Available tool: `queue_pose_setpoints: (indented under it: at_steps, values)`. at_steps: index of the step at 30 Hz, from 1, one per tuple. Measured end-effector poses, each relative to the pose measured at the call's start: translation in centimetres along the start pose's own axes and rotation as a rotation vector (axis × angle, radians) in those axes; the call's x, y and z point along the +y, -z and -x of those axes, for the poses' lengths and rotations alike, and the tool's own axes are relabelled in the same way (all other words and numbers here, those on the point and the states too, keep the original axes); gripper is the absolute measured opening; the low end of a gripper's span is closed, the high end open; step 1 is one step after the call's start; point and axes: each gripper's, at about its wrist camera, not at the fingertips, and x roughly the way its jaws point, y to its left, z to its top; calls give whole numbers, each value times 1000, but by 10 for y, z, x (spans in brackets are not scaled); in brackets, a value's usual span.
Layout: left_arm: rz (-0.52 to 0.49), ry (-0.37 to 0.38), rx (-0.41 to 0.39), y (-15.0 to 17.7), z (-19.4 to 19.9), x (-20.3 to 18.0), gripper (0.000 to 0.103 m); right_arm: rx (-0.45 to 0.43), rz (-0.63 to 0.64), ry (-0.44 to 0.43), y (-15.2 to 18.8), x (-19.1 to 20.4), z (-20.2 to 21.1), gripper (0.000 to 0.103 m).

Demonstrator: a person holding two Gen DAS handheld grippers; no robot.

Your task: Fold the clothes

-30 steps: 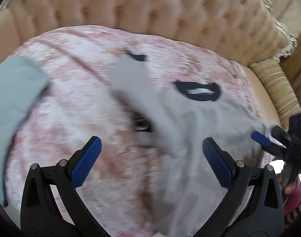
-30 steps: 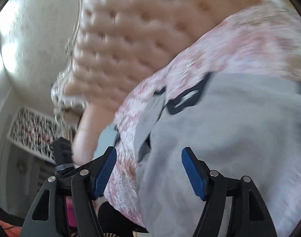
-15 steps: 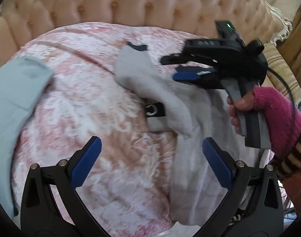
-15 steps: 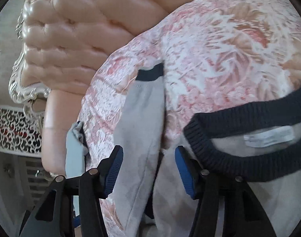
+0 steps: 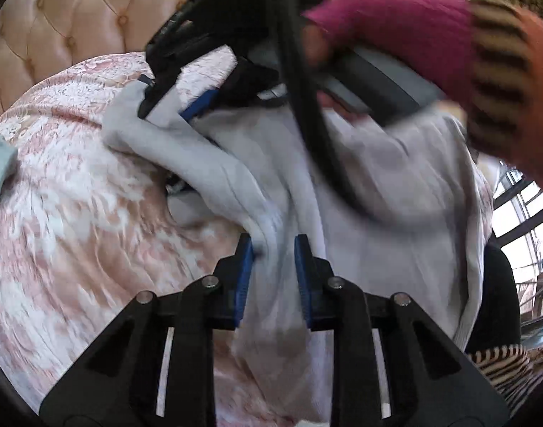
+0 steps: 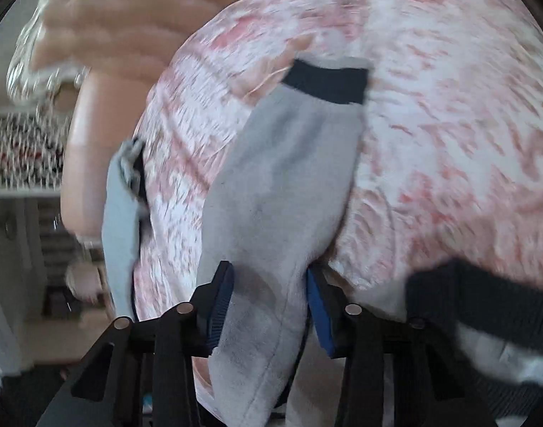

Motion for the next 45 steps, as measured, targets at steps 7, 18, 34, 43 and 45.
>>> queue_pose_setpoints:
  at_steps: [7, 18, 34, 43, 45]
  values:
    - [-231, -98, 22, 24, -7, -45, 20, -33, 122, -45, 8, 14, 14, 7]
    - [-58, -61, -45, 27, 37, -20, 19, -54, 461, -86, 45, 120, 44, 7]
    - [249, 14, 31, 67, 90, 35, 29, 147, 876, 261, 148, 192, -26, 57]
    - [666, 289, -37, 14, 43, 68, 82, -425, 301, 106, 192, 58, 164, 81]
    - [699, 274, -30, 5, 31, 73, 82, -489, 199, 116, 220, 21, 172, 81]
